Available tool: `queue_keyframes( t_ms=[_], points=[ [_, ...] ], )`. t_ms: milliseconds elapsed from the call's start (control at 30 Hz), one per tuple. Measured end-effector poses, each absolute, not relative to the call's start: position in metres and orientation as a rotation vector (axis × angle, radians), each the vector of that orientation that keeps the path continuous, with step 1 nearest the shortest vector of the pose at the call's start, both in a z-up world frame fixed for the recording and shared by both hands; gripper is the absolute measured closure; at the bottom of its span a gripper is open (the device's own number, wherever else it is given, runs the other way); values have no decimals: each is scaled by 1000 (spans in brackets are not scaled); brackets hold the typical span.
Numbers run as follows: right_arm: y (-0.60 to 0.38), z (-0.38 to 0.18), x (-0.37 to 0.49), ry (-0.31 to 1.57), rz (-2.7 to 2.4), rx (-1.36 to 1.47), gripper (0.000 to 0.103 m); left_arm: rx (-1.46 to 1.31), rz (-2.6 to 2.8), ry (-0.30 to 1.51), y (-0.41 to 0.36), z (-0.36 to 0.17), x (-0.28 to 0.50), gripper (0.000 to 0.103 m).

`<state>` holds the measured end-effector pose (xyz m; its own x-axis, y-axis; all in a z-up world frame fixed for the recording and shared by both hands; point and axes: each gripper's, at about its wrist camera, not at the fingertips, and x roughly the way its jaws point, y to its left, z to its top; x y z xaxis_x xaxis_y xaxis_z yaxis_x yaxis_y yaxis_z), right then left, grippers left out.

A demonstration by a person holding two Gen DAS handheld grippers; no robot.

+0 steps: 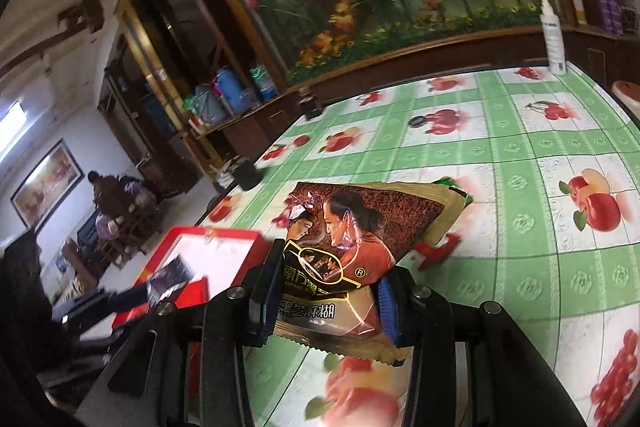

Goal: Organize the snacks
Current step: 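Carry the purple packet and brown bag over the tray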

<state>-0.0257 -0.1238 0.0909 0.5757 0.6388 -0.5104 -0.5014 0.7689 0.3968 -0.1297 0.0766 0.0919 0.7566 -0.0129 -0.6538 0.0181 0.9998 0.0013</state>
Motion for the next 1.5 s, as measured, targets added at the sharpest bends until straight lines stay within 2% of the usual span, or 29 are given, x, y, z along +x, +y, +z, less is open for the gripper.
queue_keyframes(
  t_ms=[467, 967, 1500],
  points=[
    [-91, 90, -70, 672, 745, 190, 62, -34, 8, 682, 101, 96, -152, 60],
    [-15, 92, -99, 691, 848, 94, 62, -117, 100, 666, 167, 90, -174, 60],
    [93, 55, -126, 824, 988, -83, 62, -212, 251, 734, 247, 56, -177, 60]
  ],
)
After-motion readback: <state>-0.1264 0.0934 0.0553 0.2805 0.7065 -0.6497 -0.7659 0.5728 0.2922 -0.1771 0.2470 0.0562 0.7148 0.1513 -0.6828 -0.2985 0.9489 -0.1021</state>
